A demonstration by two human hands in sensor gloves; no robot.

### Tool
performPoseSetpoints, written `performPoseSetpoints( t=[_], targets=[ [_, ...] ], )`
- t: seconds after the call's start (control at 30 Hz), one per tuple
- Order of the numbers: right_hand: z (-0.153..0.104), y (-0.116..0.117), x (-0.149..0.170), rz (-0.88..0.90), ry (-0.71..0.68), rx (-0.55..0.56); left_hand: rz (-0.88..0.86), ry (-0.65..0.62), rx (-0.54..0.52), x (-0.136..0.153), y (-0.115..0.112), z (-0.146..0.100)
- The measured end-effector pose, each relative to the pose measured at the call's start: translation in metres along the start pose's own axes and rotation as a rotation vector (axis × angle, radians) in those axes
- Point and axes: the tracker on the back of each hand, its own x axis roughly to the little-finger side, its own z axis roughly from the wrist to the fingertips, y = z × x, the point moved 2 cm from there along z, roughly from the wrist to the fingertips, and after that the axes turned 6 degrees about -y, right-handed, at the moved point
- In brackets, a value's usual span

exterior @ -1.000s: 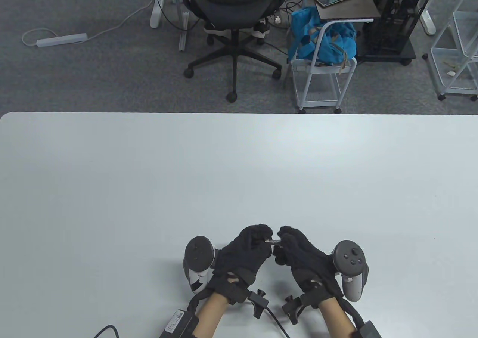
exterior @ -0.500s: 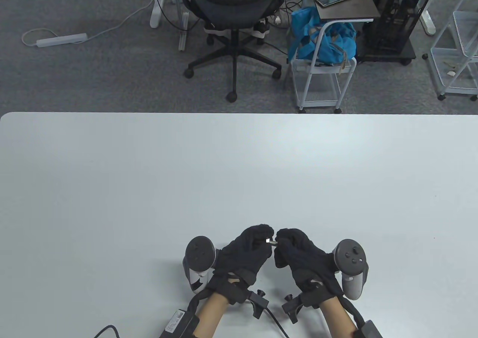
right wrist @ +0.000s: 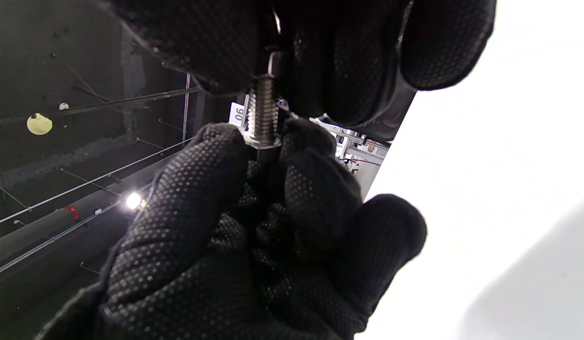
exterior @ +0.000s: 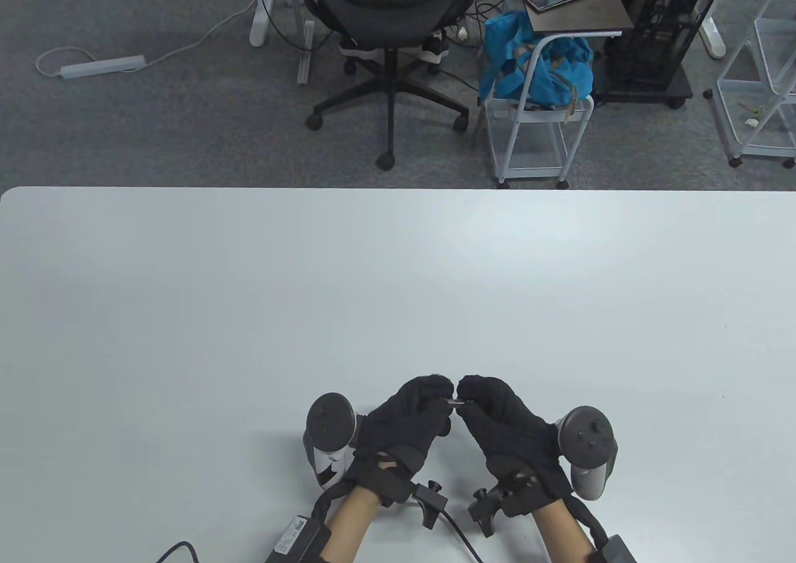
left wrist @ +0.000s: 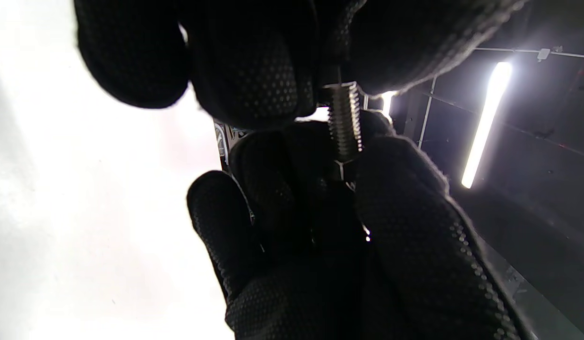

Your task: Unscrew nut from screw

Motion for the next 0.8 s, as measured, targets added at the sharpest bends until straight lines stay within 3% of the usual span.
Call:
performPoseSetpoints(
  t=[0.3, 0.37, 0.5, 0.6, 0.8],
  targets=[
    [0.001, 0.002, 0.008, 0.049, 0.049, -0.042, -0.007, -0.012, 0.002, 0.0, 0.001, 0.0],
    [-0.001, 0.005, 0.015, 0.094, 0.12, -0.087, 0.0, -0.026, 0.01, -0.001, 0.0, 0.001],
    [-0.006, -0.001, 0.027, 0.102, 0.251, 0.021, 0.011, -0.069, 0.034, -0.005, -0.002, 0.001],
    [-0.005, -0.001, 0.031, 0.142, 0.29, -0.04, 0.049, -0.094, 0.047, -0.007, -0.003, 0.002],
    [-0.003, 0.001, 0.029, 0.17, 0.255, -0.041, 0.067, -0.088, 0.066, -0.006, -0.004, 0.002]
  ],
)
